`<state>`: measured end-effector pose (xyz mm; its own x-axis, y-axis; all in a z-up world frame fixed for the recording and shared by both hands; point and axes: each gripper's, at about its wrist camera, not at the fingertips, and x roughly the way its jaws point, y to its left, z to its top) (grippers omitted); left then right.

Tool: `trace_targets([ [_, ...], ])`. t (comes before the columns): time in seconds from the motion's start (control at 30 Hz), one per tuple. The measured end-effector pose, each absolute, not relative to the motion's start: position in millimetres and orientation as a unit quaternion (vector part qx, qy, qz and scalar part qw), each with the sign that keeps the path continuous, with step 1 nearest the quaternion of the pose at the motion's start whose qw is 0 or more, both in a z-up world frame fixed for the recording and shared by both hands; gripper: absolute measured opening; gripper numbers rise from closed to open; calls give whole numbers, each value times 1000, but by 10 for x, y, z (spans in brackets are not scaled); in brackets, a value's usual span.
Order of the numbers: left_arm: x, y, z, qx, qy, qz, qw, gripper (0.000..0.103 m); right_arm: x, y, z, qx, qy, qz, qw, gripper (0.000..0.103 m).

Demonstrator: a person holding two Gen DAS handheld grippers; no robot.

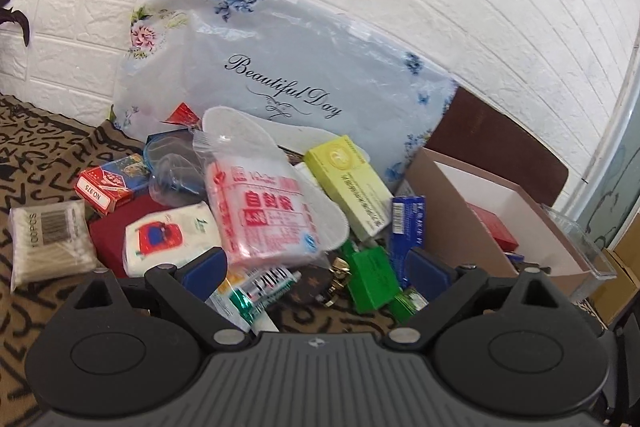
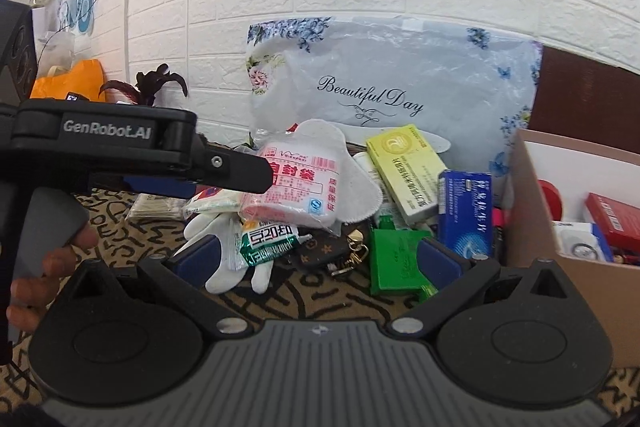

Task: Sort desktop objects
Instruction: 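Grasp the clear bag of self-seal bags with the left gripper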

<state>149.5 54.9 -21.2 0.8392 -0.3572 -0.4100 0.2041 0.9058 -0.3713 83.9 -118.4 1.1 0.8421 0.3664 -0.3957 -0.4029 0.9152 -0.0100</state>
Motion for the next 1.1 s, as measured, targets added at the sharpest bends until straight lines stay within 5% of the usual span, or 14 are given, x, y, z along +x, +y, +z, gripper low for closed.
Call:
trace_targets([
  [0.53,2379,689,-445,-168,286,-155,931,92,1926,-871,-246,-7,224,254,941,100],
  [0.6,2435,693,-462,-164,289,-159,930,88,2029,-860,-283,-2,231,263,937,87],
  [0.73,2531,676,-537,-160,311,-167,922,64,2159,-839,-343,19,239,281,929,87],
  [1.1,2259,523,-480,-152,321,-175,918,45,1988,-816,-332,14,237,270,933,67],
])
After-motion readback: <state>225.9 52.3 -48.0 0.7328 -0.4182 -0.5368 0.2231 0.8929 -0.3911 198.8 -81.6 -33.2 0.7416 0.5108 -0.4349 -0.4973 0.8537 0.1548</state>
